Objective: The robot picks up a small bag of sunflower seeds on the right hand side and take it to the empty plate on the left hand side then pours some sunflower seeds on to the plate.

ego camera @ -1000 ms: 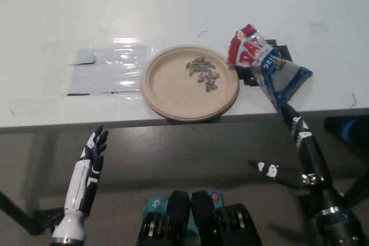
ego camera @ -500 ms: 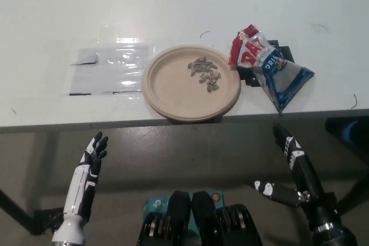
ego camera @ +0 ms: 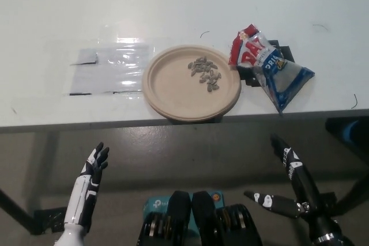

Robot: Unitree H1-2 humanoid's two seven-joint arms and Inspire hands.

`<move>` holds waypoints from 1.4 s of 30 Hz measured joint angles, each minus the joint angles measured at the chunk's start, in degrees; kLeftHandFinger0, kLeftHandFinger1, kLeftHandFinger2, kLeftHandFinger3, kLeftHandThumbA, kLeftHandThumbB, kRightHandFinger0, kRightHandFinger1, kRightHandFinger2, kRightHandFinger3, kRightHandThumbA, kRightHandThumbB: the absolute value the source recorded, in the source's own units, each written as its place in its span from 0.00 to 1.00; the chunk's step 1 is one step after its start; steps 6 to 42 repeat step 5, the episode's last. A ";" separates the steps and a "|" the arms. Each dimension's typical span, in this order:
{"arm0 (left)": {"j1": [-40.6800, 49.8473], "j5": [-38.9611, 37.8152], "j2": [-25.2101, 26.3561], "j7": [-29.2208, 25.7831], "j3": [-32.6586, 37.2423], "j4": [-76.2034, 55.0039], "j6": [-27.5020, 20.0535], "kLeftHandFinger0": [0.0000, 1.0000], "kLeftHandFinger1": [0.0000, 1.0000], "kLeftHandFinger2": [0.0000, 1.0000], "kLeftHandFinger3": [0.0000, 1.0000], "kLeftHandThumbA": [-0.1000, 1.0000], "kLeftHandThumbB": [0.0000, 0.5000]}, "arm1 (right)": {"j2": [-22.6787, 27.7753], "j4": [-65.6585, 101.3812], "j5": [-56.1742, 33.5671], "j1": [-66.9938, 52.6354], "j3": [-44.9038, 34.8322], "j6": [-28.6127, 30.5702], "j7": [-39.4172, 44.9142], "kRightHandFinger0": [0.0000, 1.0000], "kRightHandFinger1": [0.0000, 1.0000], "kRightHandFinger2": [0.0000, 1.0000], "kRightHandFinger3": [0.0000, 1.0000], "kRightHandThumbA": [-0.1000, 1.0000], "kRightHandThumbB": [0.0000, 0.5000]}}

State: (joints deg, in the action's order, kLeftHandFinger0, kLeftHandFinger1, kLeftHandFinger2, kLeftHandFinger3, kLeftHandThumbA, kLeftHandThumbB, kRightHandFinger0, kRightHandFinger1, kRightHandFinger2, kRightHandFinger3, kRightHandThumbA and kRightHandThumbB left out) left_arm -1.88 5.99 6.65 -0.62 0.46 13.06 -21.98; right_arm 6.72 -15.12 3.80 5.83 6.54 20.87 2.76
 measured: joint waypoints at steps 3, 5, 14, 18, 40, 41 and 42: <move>0.18 0.01 0.01 -0.01 0.00 -0.13 0.05 1.00 1.00 1.00 1.00 1.00 0.12 | 0.00 0.00 0.01 0.00 0.00 0.00 0.06 1.00 1.00 1.00 1.00 1.00 0.43; 0.19 0.01 0.01 0.00 -0.01 -0.13 0.08 1.00 1.00 1.00 1.00 1.00 0.11 | 0.00 0.00 0.01 0.00 0.00 0.00 0.11 1.00 1.00 1.00 1.00 1.00 0.45; 0.19 0.01 0.01 0.00 -0.01 -0.13 0.08 1.00 1.00 1.00 1.00 1.00 0.11 | 0.00 0.00 0.01 0.00 0.00 0.00 0.11 1.00 1.00 1.00 1.00 1.00 0.45; 0.19 0.01 0.01 0.00 -0.01 -0.13 0.08 1.00 1.00 1.00 1.00 1.00 0.11 | 0.00 0.00 0.01 0.00 0.00 0.00 0.11 1.00 1.00 1.00 1.00 1.00 0.45; 0.19 0.01 0.01 0.00 -0.01 -0.13 0.08 1.00 1.00 1.00 1.00 1.00 0.11 | 0.00 0.00 0.01 0.00 0.00 0.00 0.11 1.00 1.00 1.00 1.00 1.00 0.45; 0.19 0.01 0.01 0.00 -0.01 -0.13 0.08 1.00 1.00 1.00 1.00 1.00 0.11 | 0.00 0.00 0.01 0.00 0.00 0.00 0.11 1.00 1.00 1.00 1.00 1.00 0.45; 0.19 0.01 0.01 0.00 -0.01 -0.13 0.08 1.00 1.00 1.00 1.00 1.00 0.11 | 0.00 0.00 0.01 0.00 0.00 0.00 0.11 1.00 1.00 1.00 1.00 1.00 0.45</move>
